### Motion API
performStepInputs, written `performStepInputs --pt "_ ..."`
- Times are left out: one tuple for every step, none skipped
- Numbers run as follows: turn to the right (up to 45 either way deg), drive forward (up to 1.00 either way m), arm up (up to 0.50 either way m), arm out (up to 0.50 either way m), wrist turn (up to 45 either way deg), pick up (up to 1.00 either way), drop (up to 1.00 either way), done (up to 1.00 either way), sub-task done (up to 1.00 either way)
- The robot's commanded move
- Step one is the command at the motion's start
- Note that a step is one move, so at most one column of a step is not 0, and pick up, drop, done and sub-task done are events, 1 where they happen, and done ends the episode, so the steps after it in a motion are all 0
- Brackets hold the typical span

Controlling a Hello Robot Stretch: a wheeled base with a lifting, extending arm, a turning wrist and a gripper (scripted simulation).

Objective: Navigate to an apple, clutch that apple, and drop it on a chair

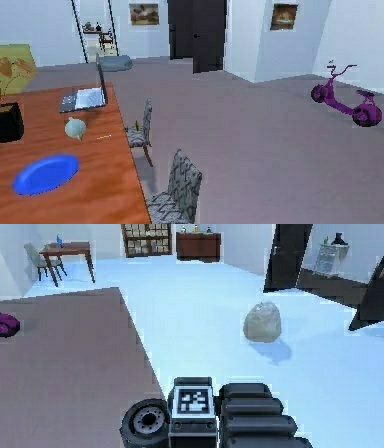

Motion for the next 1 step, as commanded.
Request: performStepInputs --pt "12.0 0.0 0.0 0.0 0.0 0.0 0.0 0.0 0.0"
